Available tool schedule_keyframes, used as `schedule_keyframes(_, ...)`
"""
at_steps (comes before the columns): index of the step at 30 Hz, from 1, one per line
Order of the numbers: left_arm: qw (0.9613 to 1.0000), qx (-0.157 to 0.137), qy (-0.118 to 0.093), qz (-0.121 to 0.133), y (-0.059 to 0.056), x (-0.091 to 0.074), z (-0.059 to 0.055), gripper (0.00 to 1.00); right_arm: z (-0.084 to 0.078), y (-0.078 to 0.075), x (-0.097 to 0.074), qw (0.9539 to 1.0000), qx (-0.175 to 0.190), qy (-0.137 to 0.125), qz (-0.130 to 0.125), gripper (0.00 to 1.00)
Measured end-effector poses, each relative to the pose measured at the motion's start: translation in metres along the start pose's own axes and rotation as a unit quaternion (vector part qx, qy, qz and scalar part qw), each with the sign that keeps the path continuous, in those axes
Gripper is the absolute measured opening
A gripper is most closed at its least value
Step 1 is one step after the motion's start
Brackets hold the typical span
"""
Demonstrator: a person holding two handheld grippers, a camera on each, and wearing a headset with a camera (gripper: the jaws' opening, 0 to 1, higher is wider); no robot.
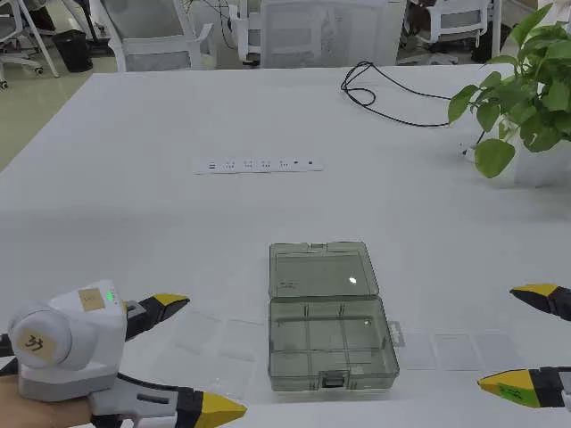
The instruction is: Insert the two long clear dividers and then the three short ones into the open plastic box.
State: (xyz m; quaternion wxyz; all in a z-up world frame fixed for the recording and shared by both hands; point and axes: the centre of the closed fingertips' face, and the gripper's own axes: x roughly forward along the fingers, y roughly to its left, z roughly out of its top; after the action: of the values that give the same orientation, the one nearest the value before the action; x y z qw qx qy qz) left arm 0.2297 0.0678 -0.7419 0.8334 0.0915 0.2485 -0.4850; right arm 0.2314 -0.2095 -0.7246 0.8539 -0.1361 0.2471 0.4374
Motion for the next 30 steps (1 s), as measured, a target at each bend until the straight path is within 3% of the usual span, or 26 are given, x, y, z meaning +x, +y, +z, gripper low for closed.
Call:
schedule_keyframes(18,1.0000,-0.002,0.000,-0.002,-0.0091,0.0017,0.0048,1.00,0.0034,0.0011,0.0015,1.0000,-0.004,-0.001,0.004,0.86)
schedule_keyframes(30,1.0000,0.000,0.003,-0.003,-0.0031,0.0026,0.0002,0.99,0.0020,-0.0003,0.0006,1.0000,-0.003,-0.003,0.002,0.86)
